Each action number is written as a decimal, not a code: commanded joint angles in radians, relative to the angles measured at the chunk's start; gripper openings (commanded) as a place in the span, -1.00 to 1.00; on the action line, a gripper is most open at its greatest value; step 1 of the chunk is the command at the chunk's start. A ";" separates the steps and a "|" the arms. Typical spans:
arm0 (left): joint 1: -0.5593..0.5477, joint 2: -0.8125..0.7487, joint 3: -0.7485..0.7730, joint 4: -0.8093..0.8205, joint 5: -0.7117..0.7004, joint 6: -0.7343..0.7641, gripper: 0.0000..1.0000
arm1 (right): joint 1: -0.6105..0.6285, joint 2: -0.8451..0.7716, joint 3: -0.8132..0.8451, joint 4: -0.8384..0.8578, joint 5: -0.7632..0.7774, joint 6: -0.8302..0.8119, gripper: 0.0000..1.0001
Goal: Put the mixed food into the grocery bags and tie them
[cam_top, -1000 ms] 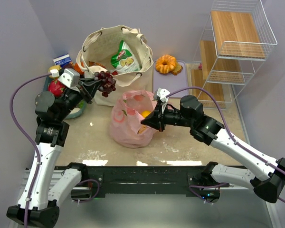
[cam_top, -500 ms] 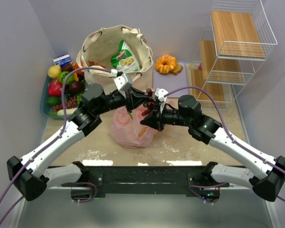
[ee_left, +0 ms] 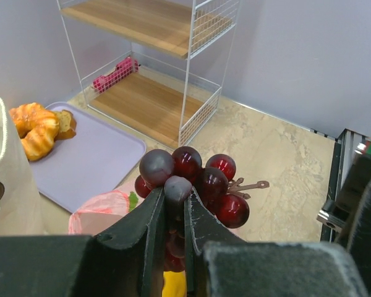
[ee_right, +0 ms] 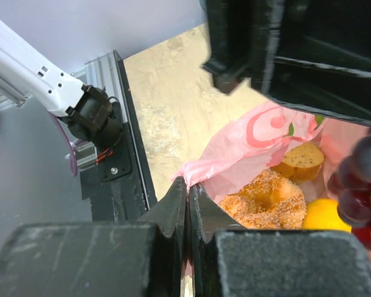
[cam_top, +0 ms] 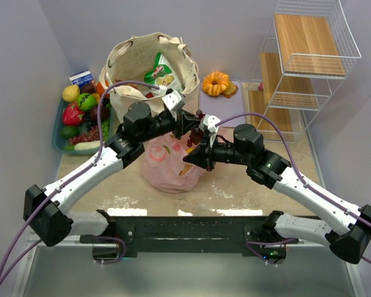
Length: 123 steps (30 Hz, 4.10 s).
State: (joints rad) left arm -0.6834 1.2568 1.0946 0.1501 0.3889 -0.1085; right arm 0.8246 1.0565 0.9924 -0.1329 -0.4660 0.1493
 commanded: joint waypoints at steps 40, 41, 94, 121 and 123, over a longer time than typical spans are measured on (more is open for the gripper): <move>0.093 -0.421 -0.441 0.179 0.119 -0.008 1.00 | 0.004 0.168 0.298 0.050 0.282 0.194 -1.00; 0.093 -0.406 -0.447 0.204 0.120 -0.011 1.00 | 0.005 0.175 0.301 0.058 0.273 0.203 -1.00; 0.048 -0.484 -0.696 0.253 -0.056 -0.045 -1.00 | -0.062 0.206 0.175 -0.206 0.317 -0.103 0.33; 0.047 -0.520 -0.671 0.163 -0.111 -0.051 -1.00 | -0.005 0.373 0.170 -0.249 0.464 -0.125 0.05; 0.047 -0.527 -0.673 0.161 -0.111 -0.053 -1.00 | -0.004 0.393 0.175 -0.240 0.464 -0.116 0.11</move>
State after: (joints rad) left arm -0.6399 0.7517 0.3840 0.3077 0.2871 -0.1650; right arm 0.8135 1.4212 1.1473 -0.4007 -0.0357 0.0124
